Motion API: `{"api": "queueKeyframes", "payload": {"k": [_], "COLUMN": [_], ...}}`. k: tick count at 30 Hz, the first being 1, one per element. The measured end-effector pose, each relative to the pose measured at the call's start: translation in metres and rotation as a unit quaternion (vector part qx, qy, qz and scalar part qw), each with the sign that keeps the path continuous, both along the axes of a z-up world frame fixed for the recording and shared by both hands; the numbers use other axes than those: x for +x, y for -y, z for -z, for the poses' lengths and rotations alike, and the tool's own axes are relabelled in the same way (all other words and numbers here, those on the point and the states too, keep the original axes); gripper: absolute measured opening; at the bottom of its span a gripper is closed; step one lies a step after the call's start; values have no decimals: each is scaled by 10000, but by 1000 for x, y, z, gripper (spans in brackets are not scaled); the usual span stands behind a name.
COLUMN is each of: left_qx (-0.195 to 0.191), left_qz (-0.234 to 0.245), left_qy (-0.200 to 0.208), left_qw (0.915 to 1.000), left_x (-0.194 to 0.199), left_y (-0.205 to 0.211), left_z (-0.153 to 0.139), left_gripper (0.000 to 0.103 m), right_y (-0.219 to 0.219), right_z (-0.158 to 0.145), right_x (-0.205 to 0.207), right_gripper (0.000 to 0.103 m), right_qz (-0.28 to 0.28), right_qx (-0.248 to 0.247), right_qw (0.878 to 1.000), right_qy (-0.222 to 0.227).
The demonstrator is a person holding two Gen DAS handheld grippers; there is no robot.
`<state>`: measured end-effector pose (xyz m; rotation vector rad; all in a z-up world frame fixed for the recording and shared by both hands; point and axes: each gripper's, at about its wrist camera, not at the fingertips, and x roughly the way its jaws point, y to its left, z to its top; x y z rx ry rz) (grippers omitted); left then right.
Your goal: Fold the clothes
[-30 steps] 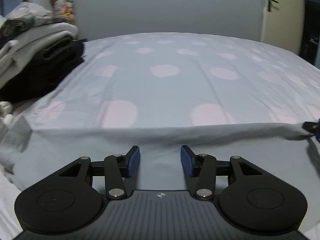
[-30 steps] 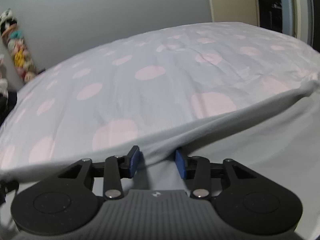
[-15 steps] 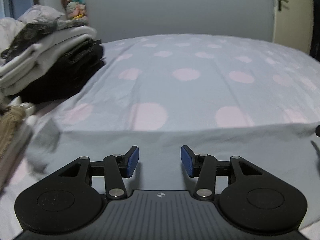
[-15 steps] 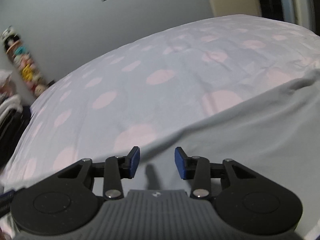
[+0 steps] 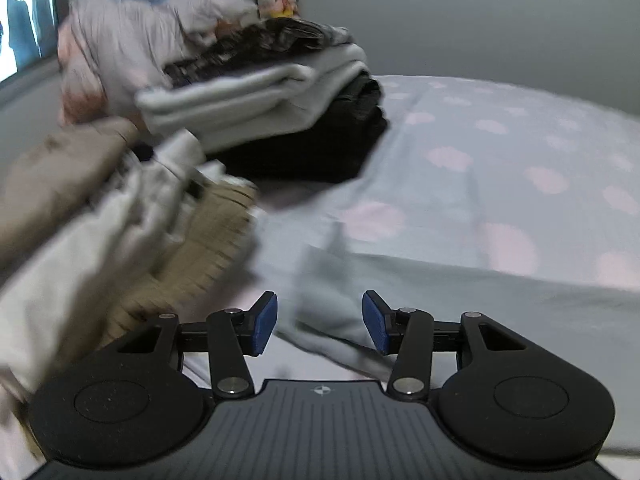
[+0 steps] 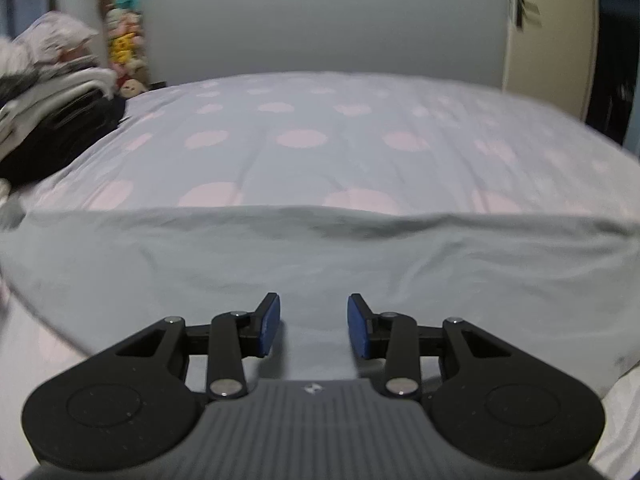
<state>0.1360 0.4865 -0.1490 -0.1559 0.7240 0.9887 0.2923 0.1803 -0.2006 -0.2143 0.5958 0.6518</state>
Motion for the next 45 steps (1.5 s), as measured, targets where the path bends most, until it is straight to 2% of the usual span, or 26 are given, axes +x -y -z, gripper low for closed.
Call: {"api": "queueKeyframes", "payload": {"k": [3, 7, 12, 15, 19, 22, 23, 25, 28, 29, 30, 31, 33, 36, 39, 42, 45], "left_qx": [218, 130, -245, -293, -586, -804, -885, -1005, -1165, -1297, -1428, -1566, -1934, -2293, -2522, -2702, -2775], "left_qz": [70, 300, 437, 387, -237, -697, -780, -866, -864, -864, -864, -869, -987, -1071, -974, -1252, -1333], "left_qy": [-151, -129, 4, -25, -115, -174, -124, 14, 444, 672, 899, 1131, 1601, 2061, 2203, 2317, 2525], "left_qw": [9996, 9994, 9987, 9988, 9979, 9942, 9929, 9912, 9884, 9855, 9819, 9773, 9629, 9452, 9372, 9261, 9173], "left_x": [-5, -2, 2, -1, -8, -14, -16, -22, -33, -38, -42, -47, -54, -55, -53, -62, -69], "left_y": [-13, -26, -39, -46, -64, -76, -76, -74, -64, -61, -58, -55, -52, -50, -54, -62, -66], "left_z": [15, 29, 39, 42, 43, 43, 42, 39, 28, 26, 24, 22, 22, 27, 38, 50, 53], "left_gripper": [55, 52, 14, 6, 5, 6, 6, 14, 42, 61, 70, 70, 70, 70, 70, 70, 70], "right_y": [0, -7, -24, -35, -43, -38, -37, -37, -40, -40, -40, -40, -40, -40, -41, -42, -40], "right_z": [4, 1, 6, 16, 24, 25, 25, 25, 25, 25, 25, 25, 25, 25, 24, 24, 25], "right_x": [-18, -17, -19, -24, -26, -22, -20, -21, -22, -22, -22, -22, -22, -22, -22, -22, -22], "right_gripper": [41, 41, 41, 41, 41, 42, 42, 42, 42, 42, 42, 42, 42, 42, 42, 42, 42], "right_qz": [-37, 338, 937, 937, 849, 848, 855, 862, 863, 864, 865, 868, 879, 879, 883, 881, 876], "right_qx": [-170, -207, -400, -546, -654, -523, -477, -441, -480, -479, -467, -463, -468, -499, -517, -547, -507], "right_qw": [9993, 9982, 9930, 9915, 9904, 9922, 9927, 9929, 9924, 9925, 9926, 9927, 9925, 9921, 9919, 9916, 9920], "right_qy": [319, 444, 591, 715, 869, 751, 711, 694, 727, 719, 706, 700, 707, 738, 754, 775, 752]}}
